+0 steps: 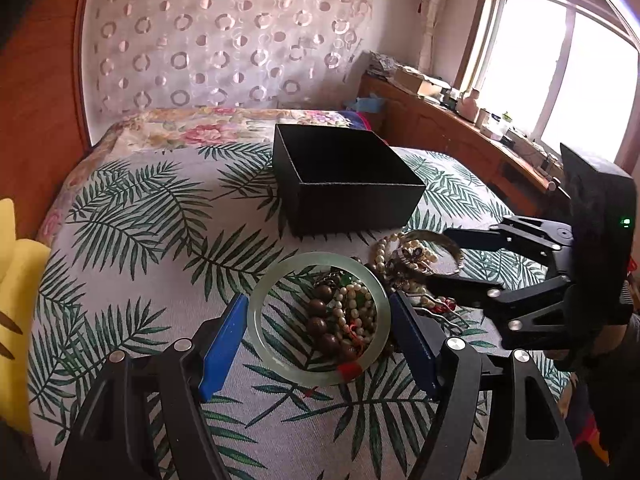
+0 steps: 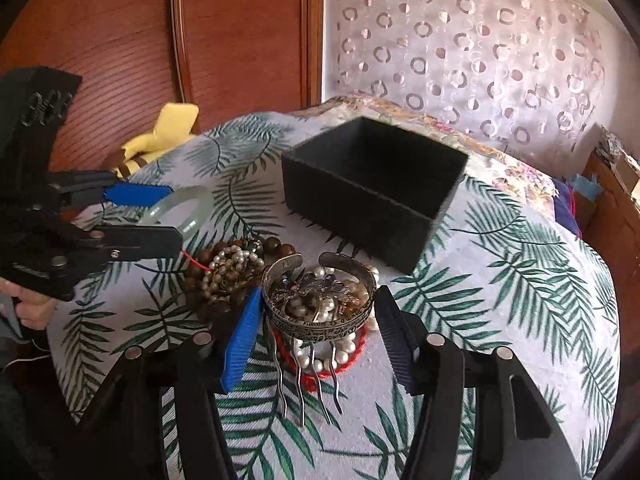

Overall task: Organize jewelry
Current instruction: 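Lower the jade bangle into the black box with the left tool while the right tool drops the cuff in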

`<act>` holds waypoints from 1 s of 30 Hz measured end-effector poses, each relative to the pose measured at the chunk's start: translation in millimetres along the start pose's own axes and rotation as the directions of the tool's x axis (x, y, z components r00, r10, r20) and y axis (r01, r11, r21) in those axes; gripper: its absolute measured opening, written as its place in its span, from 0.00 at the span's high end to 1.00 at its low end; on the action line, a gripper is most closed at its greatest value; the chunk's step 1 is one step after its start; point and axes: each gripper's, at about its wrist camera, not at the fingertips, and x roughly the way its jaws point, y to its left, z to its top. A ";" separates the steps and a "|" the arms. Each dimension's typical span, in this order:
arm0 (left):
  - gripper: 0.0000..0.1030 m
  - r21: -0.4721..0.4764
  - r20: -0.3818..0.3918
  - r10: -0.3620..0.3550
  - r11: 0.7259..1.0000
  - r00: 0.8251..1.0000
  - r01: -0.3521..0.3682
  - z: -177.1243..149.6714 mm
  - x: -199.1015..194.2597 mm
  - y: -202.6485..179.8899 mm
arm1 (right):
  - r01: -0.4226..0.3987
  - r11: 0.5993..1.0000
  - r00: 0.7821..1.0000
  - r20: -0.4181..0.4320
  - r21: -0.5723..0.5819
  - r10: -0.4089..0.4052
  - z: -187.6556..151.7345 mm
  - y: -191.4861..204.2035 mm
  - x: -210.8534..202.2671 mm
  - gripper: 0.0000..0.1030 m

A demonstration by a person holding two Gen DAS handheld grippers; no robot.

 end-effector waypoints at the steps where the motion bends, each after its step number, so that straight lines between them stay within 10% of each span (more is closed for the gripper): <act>1: 0.33 0.000 0.002 -0.002 1.000 1.000 0.002 1.0 -0.3 -0.9 | 0.005 1.000 1.000 0.010 0.005 -0.005 -0.5 -1.4 -4.1 0.42; 30: 0.33 0.074 -0.027 0.015 0.997 1.000 -0.013 117.9 90.4 -17.6 | -0.007 0.998 0.992 0.125 0.059 -0.001 47.7 -86.0 -10.4 0.42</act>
